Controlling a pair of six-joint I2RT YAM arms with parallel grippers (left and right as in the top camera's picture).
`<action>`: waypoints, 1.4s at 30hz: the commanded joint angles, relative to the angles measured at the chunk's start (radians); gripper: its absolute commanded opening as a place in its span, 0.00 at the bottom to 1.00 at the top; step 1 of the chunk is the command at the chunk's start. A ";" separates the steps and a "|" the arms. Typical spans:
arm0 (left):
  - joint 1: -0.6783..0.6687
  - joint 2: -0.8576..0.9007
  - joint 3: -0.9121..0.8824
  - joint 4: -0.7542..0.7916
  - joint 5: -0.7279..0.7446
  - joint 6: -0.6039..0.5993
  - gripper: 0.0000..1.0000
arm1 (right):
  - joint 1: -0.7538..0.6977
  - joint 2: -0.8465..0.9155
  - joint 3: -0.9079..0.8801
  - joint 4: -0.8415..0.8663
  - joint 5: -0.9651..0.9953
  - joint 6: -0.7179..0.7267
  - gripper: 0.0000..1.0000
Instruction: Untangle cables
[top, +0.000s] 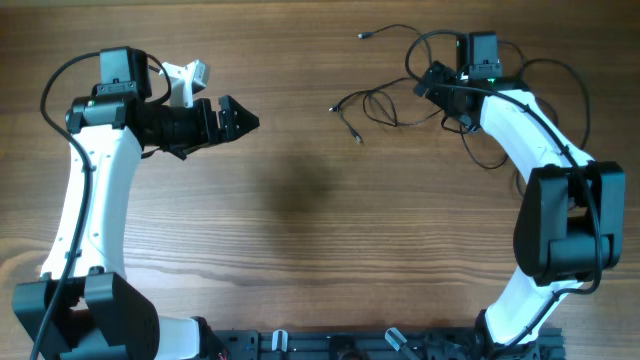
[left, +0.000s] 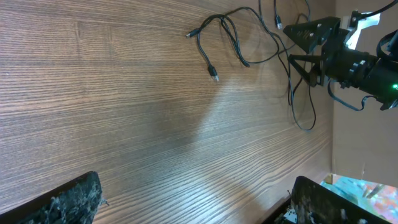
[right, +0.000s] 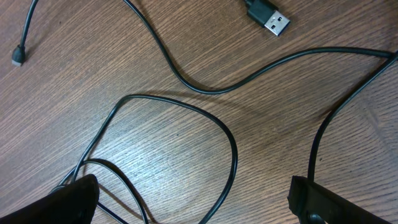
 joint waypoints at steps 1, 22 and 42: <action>0.001 0.010 -0.005 0.000 0.000 0.020 1.00 | 0.004 -0.019 -0.002 0.003 -0.016 -0.018 1.00; -0.105 -0.326 -0.432 0.643 -0.356 0.016 1.00 | 0.004 -0.019 -0.002 0.003 -0.016 -0.017 0.99; -0.117 -0.955 -1.353 1.177 -0.448 -0.296 1.00 | 0.004 -0.019 -0.002 0.002 -0.016 -0.017 1.00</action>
